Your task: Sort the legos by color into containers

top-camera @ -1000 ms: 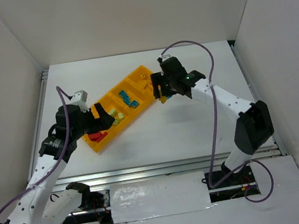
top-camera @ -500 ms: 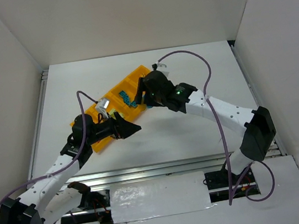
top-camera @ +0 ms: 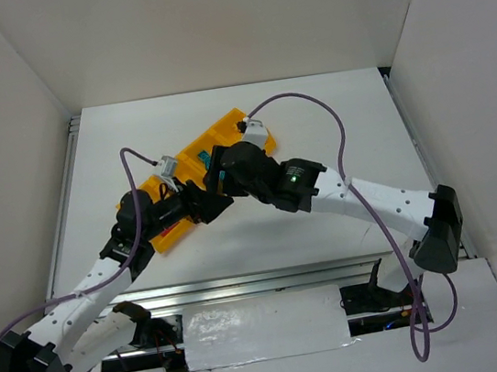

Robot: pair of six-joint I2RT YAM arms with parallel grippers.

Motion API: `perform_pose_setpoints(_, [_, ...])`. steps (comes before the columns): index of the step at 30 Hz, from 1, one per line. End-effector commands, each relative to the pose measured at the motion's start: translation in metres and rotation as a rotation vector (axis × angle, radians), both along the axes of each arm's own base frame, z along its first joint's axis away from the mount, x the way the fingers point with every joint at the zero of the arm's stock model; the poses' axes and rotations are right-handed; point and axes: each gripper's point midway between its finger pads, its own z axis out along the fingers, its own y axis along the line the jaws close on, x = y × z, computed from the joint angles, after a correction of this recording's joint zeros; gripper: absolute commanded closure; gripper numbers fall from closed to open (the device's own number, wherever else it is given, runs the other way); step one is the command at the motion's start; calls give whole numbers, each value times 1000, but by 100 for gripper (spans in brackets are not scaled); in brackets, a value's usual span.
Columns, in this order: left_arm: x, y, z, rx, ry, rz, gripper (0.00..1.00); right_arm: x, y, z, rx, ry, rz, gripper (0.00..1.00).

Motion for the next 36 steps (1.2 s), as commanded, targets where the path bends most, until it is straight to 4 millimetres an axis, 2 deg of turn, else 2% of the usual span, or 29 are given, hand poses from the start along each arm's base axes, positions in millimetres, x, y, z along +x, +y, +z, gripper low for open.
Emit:
perform_pose_setpoints(1, [9,4,42,-35,-152,52,15,-6,1,53,113,-90,-33,97])
perform_pose_setpoints(4, [9,10,48,-44,-175,80,23,-11,8,54,110,-89,-21,97])
perform_pose_setpoints(5, [9,10,50,-46,-179,83,34,-11,10,53,110,-89,-18,97])
perform_pose_setpoints(7, [8,11,52,-50,-185,88,48,-12,14,53,111,-89,-10,97])
perform_pose_setpoints(8, [8,12,52,-49,-186,91,63,-13,16,52,107,-89,-7,97])
perform_pose_setpoints(12, [6,14,54,-51,-190,94,85,-14,19,52,97,-88,-2,95])
perform_pose_setpoints(13, [5,13,54,-50,-194,91,92,-15,20,53,101,-88,7,94])
perform_pose_setpoints(14, [5,13,55,-50,-197,88,100,-16,21,54,107,-87,14,83])
perform_pose_setpoints(16, [4,13,55,-47,-198,82,100,-20,24,54,128,-82,45,50])
perform_pose_setpoints(17, [3,12,54,-45,-194,77,100,-23,20,53,133,-87,56,1])
perform_pose_setpoints(19, [1,12,53,-44,-199,67,100,-27,16,69,197,-111,99,0])
perform_pose_setpoints(20, [-1,11,52,-42,-197,56,100,-23,7,57,182,-105,97,0])
perform_pose_setpoints(21, [-3,10,52,-40,-201,46,100,-19,4,65,221,-129,106,0])
perform_pose_setpoints(22, [-5,10,51,-36,-198,32,100,-20,-9,59,237,-125,152,0])
perform_pose_setpoints(23, [-5,10,52,-34,-200,32,100,-19,-14,58,262,-126,179,0])
perform_pose_setpoints(24, [-9,9,51,-30,-203,12,100,-17,-17,67,317,-154,211,0])
perform_pose_setpoints(25, [-10,8,52,-26,-204,6,100,-31,-20,76,371,-157,309,1])
perform_pose_setpoints(26, [-14,7,52,-23,-207,-14,100,-23,-29,88,420,-216,329,0])
perform_pose_setpoints(27, [-15,7,53,-25,-209,-23,100,-31,-35,77,407,-242,393,0])
perform_pose_setpoints(29, [-26,3,58,-39,-225,-79,100,-48,-35,74,404,-337,570,1])
perform_pose_setpoints(36, [-51,-9,76,-96,-225,-248,100,-94,-26,82,416,-472,899,2])
